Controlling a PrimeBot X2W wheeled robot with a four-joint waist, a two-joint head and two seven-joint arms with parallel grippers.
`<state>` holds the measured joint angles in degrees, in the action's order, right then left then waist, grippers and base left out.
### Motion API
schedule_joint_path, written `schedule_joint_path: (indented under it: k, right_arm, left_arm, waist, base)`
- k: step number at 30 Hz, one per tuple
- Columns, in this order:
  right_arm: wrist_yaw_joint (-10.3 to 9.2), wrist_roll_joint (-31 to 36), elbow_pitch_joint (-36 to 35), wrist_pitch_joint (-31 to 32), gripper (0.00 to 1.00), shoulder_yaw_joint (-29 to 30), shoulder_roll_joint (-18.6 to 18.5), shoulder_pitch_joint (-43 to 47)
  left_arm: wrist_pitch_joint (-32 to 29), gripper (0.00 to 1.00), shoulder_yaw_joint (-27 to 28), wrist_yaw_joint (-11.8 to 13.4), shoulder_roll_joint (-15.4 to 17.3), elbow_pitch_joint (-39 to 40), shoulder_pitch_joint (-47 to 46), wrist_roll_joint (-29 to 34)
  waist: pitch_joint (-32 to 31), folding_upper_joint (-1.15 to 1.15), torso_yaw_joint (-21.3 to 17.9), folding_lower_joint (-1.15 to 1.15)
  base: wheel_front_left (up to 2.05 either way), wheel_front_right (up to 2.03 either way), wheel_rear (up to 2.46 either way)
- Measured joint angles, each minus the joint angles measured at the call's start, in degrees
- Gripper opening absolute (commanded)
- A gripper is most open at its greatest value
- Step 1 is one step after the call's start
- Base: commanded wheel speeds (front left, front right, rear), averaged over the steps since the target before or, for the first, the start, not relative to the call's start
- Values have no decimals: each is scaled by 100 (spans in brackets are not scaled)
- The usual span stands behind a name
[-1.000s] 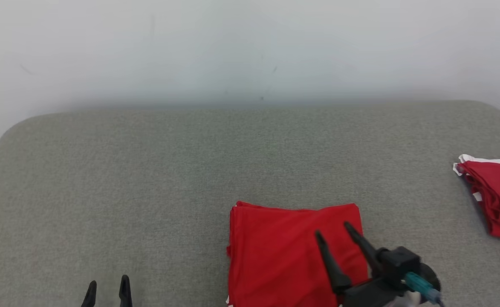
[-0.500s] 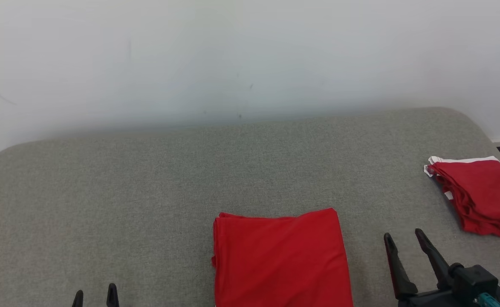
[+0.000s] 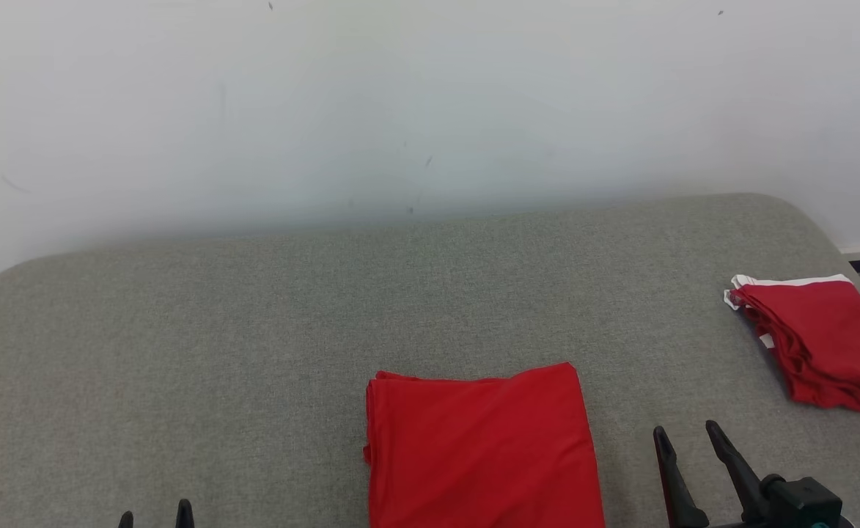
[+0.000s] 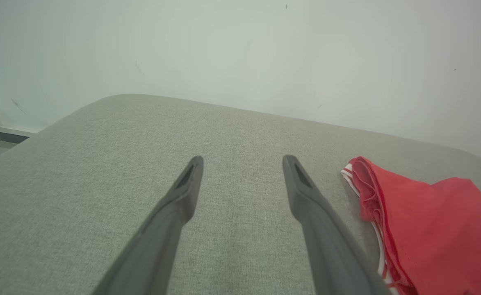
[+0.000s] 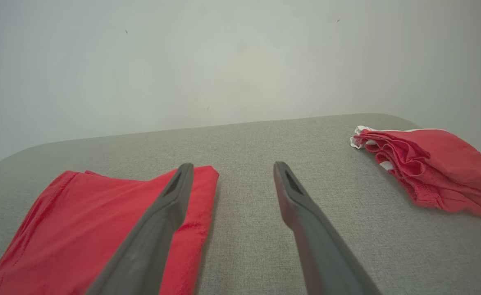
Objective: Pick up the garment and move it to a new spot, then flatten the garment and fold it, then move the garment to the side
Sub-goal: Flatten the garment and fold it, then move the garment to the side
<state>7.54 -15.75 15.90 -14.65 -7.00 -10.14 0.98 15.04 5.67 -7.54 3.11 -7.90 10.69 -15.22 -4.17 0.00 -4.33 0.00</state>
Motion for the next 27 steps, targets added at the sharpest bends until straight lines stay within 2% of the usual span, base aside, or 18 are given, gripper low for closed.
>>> schedule_joint_path:
  k: [22,25,27]
  right_arm:
    - [0,45,167,20,100,-209,36,-146]
    - [0,-19,90,315,100,-345,32,-242]
    - [0,-105,78,735,100,-352,18,-283]
  left_arm:
    - [0,100,68,0,-14,-37,-6,49]
    - [0,100,57,0,-15,-48,-13,43]
    - [0,100,45,0,-14,-54,-16,42]
  waist:
    - [96,0,14,0]
    - [112,0,19,0]
    - [117,0,29,0]
  base:
    - [0,0,0]
    - [0,0,0]
    - [0,0,0]
